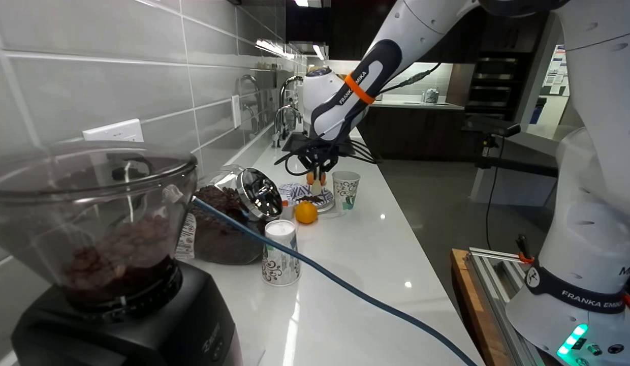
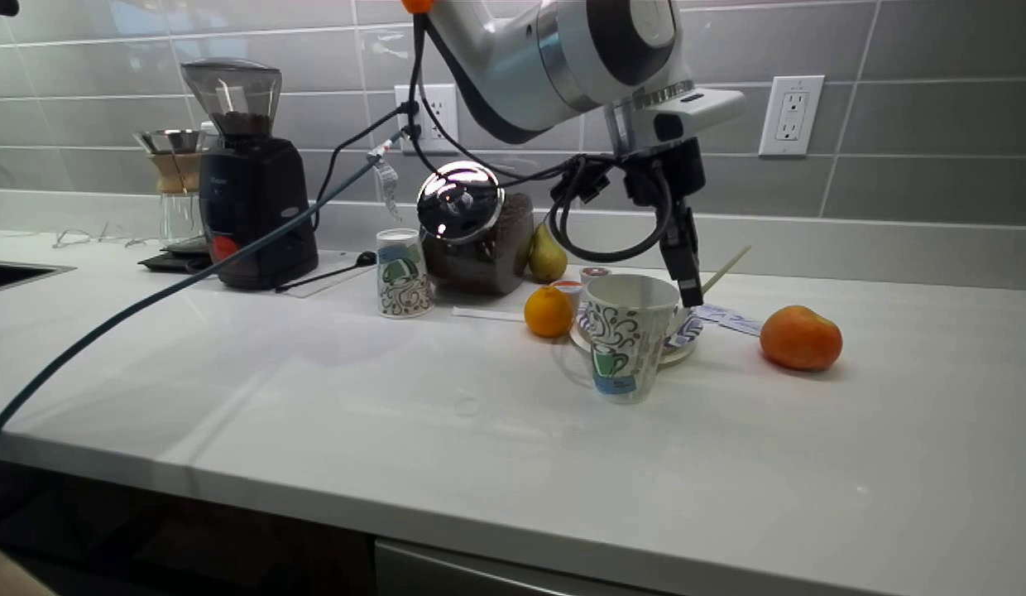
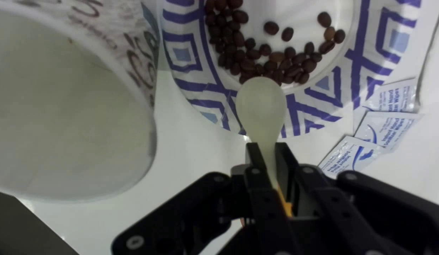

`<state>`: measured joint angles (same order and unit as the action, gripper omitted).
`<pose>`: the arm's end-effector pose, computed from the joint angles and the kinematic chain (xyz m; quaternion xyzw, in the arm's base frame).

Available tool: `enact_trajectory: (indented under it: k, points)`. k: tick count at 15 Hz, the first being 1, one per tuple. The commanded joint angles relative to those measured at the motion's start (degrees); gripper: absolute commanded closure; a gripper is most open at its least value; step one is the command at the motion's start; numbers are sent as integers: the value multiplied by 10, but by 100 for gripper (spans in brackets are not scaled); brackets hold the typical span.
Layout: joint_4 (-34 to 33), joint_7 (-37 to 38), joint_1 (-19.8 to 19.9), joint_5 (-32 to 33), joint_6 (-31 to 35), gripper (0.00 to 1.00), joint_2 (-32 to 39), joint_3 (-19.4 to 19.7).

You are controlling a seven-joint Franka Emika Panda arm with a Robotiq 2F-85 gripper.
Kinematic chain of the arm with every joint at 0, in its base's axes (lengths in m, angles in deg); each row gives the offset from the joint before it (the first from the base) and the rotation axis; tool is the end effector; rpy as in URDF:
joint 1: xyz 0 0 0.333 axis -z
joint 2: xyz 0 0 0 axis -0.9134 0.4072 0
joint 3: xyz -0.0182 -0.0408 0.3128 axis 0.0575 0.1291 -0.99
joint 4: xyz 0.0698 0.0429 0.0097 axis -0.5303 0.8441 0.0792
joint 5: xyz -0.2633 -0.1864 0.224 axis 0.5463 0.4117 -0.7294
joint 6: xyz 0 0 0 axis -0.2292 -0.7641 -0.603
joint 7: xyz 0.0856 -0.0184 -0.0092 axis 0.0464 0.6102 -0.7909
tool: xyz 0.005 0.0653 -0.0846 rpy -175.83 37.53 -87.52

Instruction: Use the spoon to stir the contents in the bowl

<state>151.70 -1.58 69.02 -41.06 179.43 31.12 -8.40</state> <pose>0.5531 -0.2844 0.2900 0.7080 -0.6819 0.1469 0.1102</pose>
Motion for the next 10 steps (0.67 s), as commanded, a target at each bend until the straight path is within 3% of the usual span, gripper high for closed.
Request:
enact_trajectory:
  k: [1,10]
  points:
    - [1,57,-21,43,6,96,4,13]
    - [-11,124,-40,111,43,96,34,21]
